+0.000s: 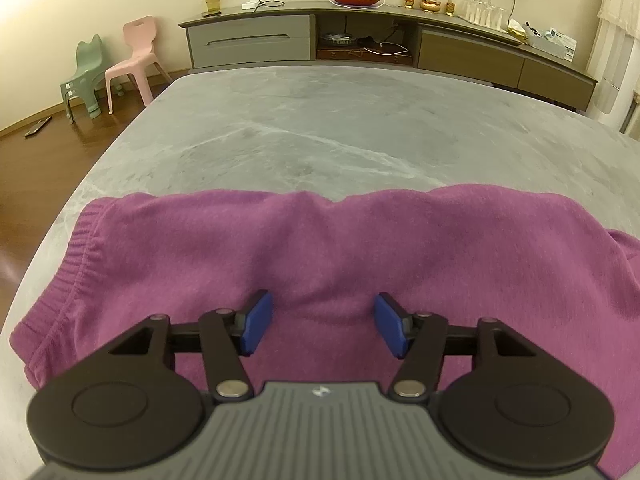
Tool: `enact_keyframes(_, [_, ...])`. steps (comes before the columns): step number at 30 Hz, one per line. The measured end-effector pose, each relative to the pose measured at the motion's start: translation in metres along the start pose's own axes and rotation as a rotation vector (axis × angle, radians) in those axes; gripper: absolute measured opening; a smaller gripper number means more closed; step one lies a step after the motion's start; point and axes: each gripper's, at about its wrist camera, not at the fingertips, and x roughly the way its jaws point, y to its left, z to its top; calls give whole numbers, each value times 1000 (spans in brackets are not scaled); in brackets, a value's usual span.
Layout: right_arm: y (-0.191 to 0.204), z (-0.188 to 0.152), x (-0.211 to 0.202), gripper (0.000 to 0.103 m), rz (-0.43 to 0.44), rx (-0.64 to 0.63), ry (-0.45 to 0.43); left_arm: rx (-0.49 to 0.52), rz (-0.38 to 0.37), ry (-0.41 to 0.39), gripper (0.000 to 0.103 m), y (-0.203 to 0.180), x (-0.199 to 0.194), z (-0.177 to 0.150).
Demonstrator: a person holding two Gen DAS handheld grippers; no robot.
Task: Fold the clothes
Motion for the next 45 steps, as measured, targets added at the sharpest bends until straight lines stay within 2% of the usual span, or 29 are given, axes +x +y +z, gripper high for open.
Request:
enact_keyframes(2, [-31, -9, -2, 43, -6, 76, 15, 7, 19, 4, 66, 1, 0, 0])
enact_keyframes(3, [-34, -8, -3, 43, -34, 79, 31, 17, 37, 6, 71, 1, -1, 0])
enact_keyframes(5, [-41, -6, -6, 46, -89, 85, 61, 53, 93, 2, 73, -4, -3, 1])
enact_keyframes(7, [-47, -4, -8, 48, -145, 91, 91, 83, 140, -9, 62, -10, -7, 2])
enact_keyframes(8, [-50, -3, -10, 47, -172, 94, 106, 88, 116, -30, 53, -16, -16, 2])
enact_keyframes(9, [-51, -1, -12, 45, -199, 96, 115, 89, 51, -58, 52, -24, -27, 2])
enact_keyframes(10, [-37, 9, -18, 42, -201, 93, 80, 91, -14, -86, 52, -32, -38, 1])
enact_keyframes(12, [-3, 34, -26, 42, 7, 124, -10, 166, -163, -103, 55, -70, -53, -7])
enact_keyframes(13, [14, 47, -30, 49, 117, 141, -55, 217, -241, -104, 55, -93, -60, -12])
enact_keyframes(14, [36, 65, -29, 54, 269, 165, -88, 268, -319, -104, 57, -116, -66, -17])
enact_keyframes(15, [54, 81, -21, 61, 395, 189, -96, 329, -366, -99, 56, -138, -70, -23])
enact_keyframes(16, [73, 97, -12, 65, 514, 213, -100, 400, -374, -86, 56, -160, -70, -31])
enact_keyframes(18, [113, 129, 25, 66, 666, 264, -47, 501, -370, -56, 55, -187, -66, -44])
enact_keyframes(20, [152, 161, 63, 66, 812, 314, 10, 543, -371, -30, 56, -194, -61, -53])
enact_keyframes(23, [195, 192, 125, 66, 879, 350, 140, 551, -390, -5, 57, -191, -56, -60])
enact_keyframes(26, [218, 207, 166, 65, 904, 358, 212, 565, -390, -10, 58, -189, -58, -62])
enact_keyframes(30, [231, 220, 182, 68, 1058, 415, 280, 598, -385, -22, 57, -194, -59, -65])
enact_keyframes(31, [236, 222, 186, 72, 1089, 431, 301, 599, -389, -22, 57, -195, -58, -66])
enact_keyframes(33, [251, 227, 195, 75, 1116, 457, 353, 599, -397, -22, 57, -195, -57, -67])
enact_keyframes(34, [259, 228, 199, 73, 1119, 469, 366, 599, -399, -22, 57, -195, -56, -67])
enact_keyframes(36, [267, 238, 206, 74, 1139, 519, 354, 598, -399, -22, 57, -196, -56, -68])
enact_keyframes(40, [244, 254, 208, 72, 1156, 732, 198, 594, -402, -24, 57, -195, -57, -72])
enact_keyframes(42, [227, 255, 201, 72, 1134, 801, 127, 594, -406, -23, 57, -195, -57, -72])
enact_keyframes(43, [224, 256, 198, 73, 1134, 801, 117, 590, -411, -19, 57, -195, -57, -72])
enact_keyframes(45, [223, 256, 191, 73, 1113, 760, 139, 551, -460, -2, 48, -186, -59, -65])
